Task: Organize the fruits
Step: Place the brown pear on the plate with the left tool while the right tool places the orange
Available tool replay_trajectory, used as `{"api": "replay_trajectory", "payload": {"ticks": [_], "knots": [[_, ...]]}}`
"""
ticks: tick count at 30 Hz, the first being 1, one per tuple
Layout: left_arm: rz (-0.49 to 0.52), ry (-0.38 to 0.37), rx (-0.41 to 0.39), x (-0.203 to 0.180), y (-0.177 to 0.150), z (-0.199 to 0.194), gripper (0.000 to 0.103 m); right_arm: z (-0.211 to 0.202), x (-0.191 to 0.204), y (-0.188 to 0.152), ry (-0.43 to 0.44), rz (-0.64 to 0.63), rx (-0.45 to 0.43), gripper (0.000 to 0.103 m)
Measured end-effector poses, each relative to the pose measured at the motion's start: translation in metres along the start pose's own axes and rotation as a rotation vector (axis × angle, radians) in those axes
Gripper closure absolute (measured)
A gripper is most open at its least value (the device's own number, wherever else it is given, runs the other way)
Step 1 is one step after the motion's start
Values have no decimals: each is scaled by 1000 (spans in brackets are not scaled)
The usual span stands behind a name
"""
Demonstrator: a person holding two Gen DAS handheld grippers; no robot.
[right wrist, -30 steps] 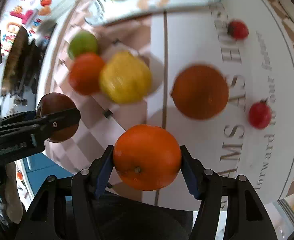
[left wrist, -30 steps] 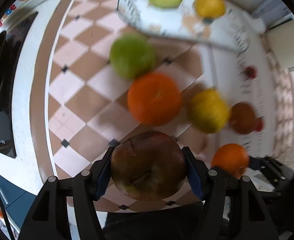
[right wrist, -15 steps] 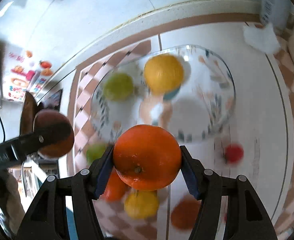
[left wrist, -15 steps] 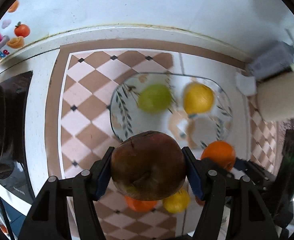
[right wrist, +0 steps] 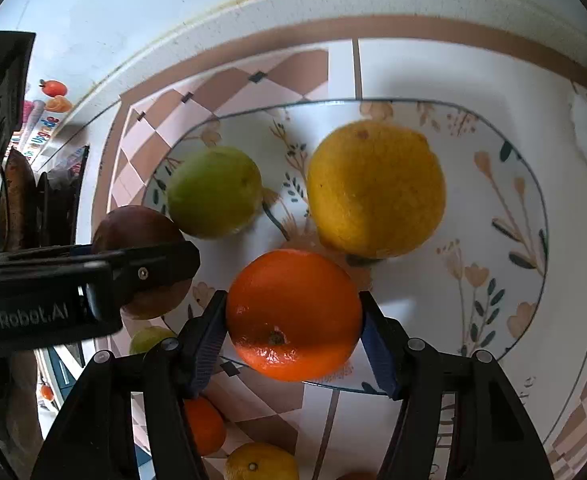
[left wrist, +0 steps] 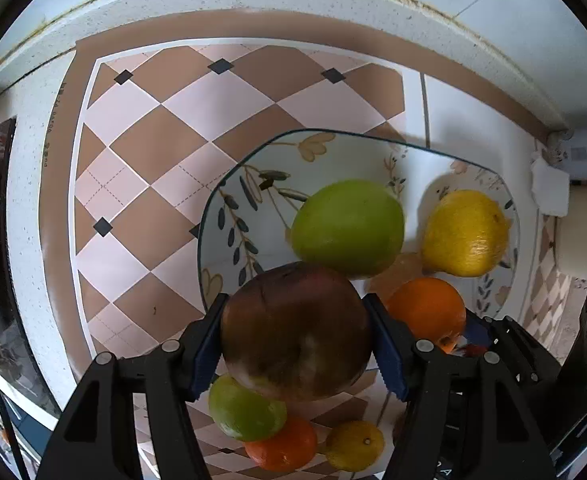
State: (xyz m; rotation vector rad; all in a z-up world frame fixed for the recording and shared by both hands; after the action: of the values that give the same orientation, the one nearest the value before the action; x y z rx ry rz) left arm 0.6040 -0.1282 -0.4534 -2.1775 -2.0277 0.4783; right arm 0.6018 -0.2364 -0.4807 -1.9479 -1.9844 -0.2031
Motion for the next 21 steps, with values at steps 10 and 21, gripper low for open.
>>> {"api": "replay_trajectory", "payload": {"ticks": [10,21], "knots": [[-17,13,44,4,1,15,39,8,2,0,1,28,62,35],[4,63,-64,12,-7,-16,16,-19,-6,-13,-21,89,26,13]]}}
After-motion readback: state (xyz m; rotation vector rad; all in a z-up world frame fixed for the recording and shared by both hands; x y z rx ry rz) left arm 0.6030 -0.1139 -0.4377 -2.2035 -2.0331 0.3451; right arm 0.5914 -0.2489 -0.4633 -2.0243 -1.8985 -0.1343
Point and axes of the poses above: each gripper's, at about its wrist camera, not at the fingertips, and z roughly the way its jaws point, x to its left, y to its top, the point moved 9 cm from there along z, roughly the way its jaws point, and after that the axes turned 11 degrees about x, right-handed, at the moved point
